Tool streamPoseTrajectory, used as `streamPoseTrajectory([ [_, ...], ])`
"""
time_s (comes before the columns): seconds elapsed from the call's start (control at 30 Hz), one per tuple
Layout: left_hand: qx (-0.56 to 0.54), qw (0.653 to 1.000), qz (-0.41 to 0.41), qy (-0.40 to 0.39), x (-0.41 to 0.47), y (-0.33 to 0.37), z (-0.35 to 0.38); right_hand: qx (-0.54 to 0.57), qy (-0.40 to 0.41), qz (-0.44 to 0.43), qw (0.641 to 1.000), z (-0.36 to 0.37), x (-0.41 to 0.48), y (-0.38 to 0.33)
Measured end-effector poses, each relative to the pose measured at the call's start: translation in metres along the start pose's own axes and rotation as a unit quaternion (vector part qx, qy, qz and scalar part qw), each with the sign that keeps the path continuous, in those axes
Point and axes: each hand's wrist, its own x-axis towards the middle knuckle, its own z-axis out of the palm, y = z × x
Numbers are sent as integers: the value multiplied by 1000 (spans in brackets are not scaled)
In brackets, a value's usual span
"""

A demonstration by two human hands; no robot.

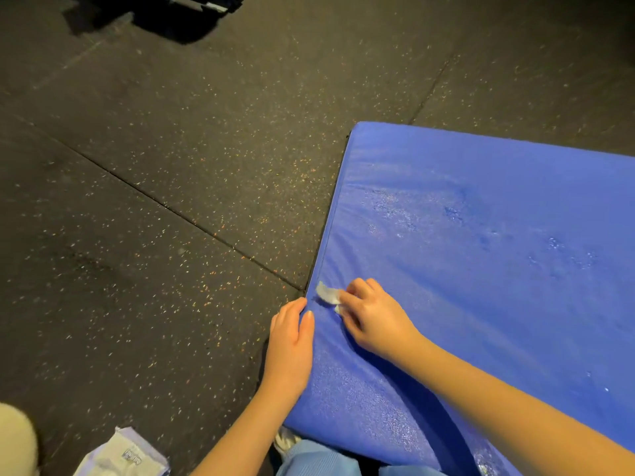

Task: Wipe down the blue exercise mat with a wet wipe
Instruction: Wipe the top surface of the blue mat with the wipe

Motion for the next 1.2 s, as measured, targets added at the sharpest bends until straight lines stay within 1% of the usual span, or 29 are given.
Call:
streamPoseTrajectory([
  [0.07,2,1000,2,-6,7,-1,0,-8,-48,-65,997,-10,-7,5],
  [0.1,7,1000,7,-8,10,0,1,-32,-62,-95,993,-17,-4,10],
  [0.13,11,1000,10,-7,13,0,2,-63,-62,-117,989,-20,5,16],
  [0.17,17,1000,15,-7,14,0,3,-100,-56,-116,987,-21,17,22],
  [0.2,26,999,24,-7,14,0,5,-124,-42,-83,988,-21,32,28],
  [0.23,36,999,34,-8,13,1,6,-125,-17,-26,992,-20,45,32],
  [0.3,44,998,41,-9,12,1,6,-72,48,71,994,-14,61,26],
  [0.33,43,998,40,-6,12,1,6,-31,54,88,994,-8,64,19],
  [0.37,41,998,36,-5,12,1,6,0,48,74,996,-3,61,9],
  [0.43,35,999,26,-3,13,2,5,23,2,-7,1000,4,51,-4],
  [0.47,33,999,24,-2,14,2,5,29,-17,-22,999,1,52,-3],
  [0.5,29,999,20,-4,14,2,6,40,-25,-1,999,-3,58,3],
  [0.53,26,1000,14,-7,14,2,6,44,-8,44,998,-7,67,11],
  [0.57,24,1000,9,-11,13,2,6,28,20,102,994,-11,77,21],
  [0.6,24,1000,6,-11,13,2,6,13,30,157,987,-14,84,27],
  [0.63,24,1000,4,-11,13,1,6,11,31,192,981,-15,86,27],
  [0.67,23,1000,6,-10,14,2,6,19,20,198,980,-14,84,22],
  [0.7,25,1000,10,-10,16,2,5,33,-8,183,983,-13,80,13],
  [0.77,29,999,18,-6,22,4,4,61,-91,121,987,-16,67,-1],
  [0.83,28,1000,14,-4,27,7,5,74,-150,59,984,-27,62,1],
  [0.9,26,1000,17,-6,29,9,6,40,-184,13,982,-38,67,15],
  [0.93,28,999,19,-8,29,9,7,16,-186,-6,982,-42,71,21],
  [1.0,31,999,19,-11,28,8,8,-31,-142,-68,987,-43,77,27],
  [1.07,28,999,10,-11,28,6,9,-28,-117,-93,988,-35,83,31],
  [1.13,29,999,8,-11,28,7,8,-3,-72,-55,996,-26,89,38],
  [1.2,33,999,11,-15,29,9,7,19,0,-6,1000,-21,92,41],
])
